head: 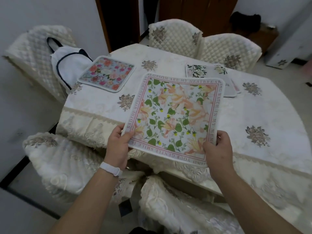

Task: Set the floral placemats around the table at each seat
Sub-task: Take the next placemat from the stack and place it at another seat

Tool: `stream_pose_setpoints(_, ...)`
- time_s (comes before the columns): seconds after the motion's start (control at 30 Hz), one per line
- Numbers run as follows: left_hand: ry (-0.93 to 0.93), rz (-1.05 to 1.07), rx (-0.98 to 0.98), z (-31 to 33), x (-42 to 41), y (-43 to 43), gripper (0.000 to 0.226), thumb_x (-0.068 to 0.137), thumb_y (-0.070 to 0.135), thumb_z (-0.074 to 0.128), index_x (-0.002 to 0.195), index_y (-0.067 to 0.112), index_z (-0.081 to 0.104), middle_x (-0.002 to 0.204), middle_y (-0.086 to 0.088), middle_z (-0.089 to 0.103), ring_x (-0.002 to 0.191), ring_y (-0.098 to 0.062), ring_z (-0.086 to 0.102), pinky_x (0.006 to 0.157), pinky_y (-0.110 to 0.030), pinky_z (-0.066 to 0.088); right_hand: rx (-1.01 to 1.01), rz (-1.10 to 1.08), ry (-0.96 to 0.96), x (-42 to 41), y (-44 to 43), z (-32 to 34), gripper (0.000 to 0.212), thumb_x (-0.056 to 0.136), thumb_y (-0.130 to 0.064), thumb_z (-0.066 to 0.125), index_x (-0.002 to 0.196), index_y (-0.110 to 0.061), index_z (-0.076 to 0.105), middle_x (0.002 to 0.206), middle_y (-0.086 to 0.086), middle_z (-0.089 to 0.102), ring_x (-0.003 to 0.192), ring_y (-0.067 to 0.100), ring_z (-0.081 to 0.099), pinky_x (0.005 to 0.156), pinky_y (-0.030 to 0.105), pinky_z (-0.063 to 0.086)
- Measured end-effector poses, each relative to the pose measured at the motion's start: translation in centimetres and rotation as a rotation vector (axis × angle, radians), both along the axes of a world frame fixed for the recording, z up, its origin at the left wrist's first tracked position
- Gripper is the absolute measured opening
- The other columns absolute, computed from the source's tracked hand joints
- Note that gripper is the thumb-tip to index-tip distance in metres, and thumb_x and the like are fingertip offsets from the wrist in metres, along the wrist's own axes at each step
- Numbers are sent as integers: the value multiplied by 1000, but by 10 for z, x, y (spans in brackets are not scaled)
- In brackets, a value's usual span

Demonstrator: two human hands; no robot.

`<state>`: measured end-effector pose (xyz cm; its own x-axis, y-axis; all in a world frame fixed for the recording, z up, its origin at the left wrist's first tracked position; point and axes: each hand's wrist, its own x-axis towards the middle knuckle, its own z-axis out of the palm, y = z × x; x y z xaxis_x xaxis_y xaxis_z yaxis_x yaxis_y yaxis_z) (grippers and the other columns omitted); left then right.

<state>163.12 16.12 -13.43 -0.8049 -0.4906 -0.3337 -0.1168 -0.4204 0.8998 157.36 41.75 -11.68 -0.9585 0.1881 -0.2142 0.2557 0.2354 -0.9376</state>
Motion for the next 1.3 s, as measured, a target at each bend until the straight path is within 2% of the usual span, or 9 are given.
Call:
stream_pose_setpoints(0.2, -34, 85, 25, 14, 7, -3, 13, 91, 4, 56, 99, 12, 62, 90, -5, 72, 76, -20, 67, 54, -30, 56, -58, 46, 3, 5, -11, 5, 28, 88, -4, 63, 94, -29, 53, 98, -5, 67, 90, 18, 69, 74, 42, 60)
stream_pose_setpoints(0.3, -47, 72, -3, 23, 15, 1, 13, 90, 3, 59, 98, 12, 62, 93, -7, 71, 80, -23, 67, 58, -32, 56, -84, 82, 19, 12, -14, 9, 25, 91, -6, 61, 94, -29, 52, 98, -4, 67, 89, 18, 68, 71, 39, 60)
stream_pose_setpoints(0.43, -85, 22, -93, 23, 23, -1, 16, 88, 3, 62, 102, 10, 61, 102, -14, 71, 88, -30, 70, 73, -43, 57, -111, 134, 19, 15, -15, 6, 23, 92, -8, 62, 96, -28, 52, 97, -6, 66, 86, 14, 68, 67, 33, 58)
stream_pose_setpoints(0.53, -105, 45, -95, 16, 25, -8, 17, 88, 1, 60, 104, 9, 60, 101, -13, 71, 86, -28, 70, 70, -41, 60, -87, 146, -3, 18, -22, 0, 24, 91, -6, 61, 96, -28, 52, 98, -6, 66, 88, 15, 67, 71, 36, 59)
stream_pose_setpoints(0.67, -115, 46, -53, 8, 21, -30, 19, 87, 0, 61, 104, 7, 59, 101, -15, 71, 83, -28, 70, 64, -38, 58, -70, 156, -9, 19, -40, -2, 24, 91, -5, 59, 96, -28, 51, 96, -5, 65, 87, 15, 66, 68, 33, 56)
stream_pose_setpoints(0.8, -145, 18, -41, -5, 5, -69, 16, 87, 0, 60, 98, 11, 58, 95, -11, 71, 74, -24, 70, 58, -34, 57, -37, 128, -40, 5, -74, -12, 27, 91, -7, 60, 93, -32, 50, 97, -6, 65, 88, 17, 66, 73, 42, 59)
stream_pose_setpoints(0.9, -171, -46, -71, -16, -10, -110, 15, 88, 0, 60, 96, 12, 57, 94, -10, 70, 71, -22, 69, 51, -28, 54, -12, 72, -79, -3, -116, -24, 29, 91, -7, 60, 91, -33, 49, 98, -7, 64, 89, 17, 67, 70, 38, 58)
stream_pose_setpoints(1.07, -207, -166, -124, -39, -38, -209, 16, 88, 0, 61, 98, 12, 58, 97, -10, 72, 77, -25, 72, 59, -32, 58, -6, -27, -203, -6, -203, -55, 28, 90, -5, 58, 98, -32, 51, 100, -7, 66, 90, 18, 68, 76, 44, 60)
stream_pose_setpoints(1.3, -327, -296, -123, -84, -65, -281, 19, 89, -1, 60, 100, 13, 58, 103, -11, 70, 81, -27, 72, 65, -38, 60, 63, -127, -317, -6, -277, -86, 27, 94, -8, 54, 112, -27, 46, 96, -14, 59, 84, 10, 62, 59, 25, 48)
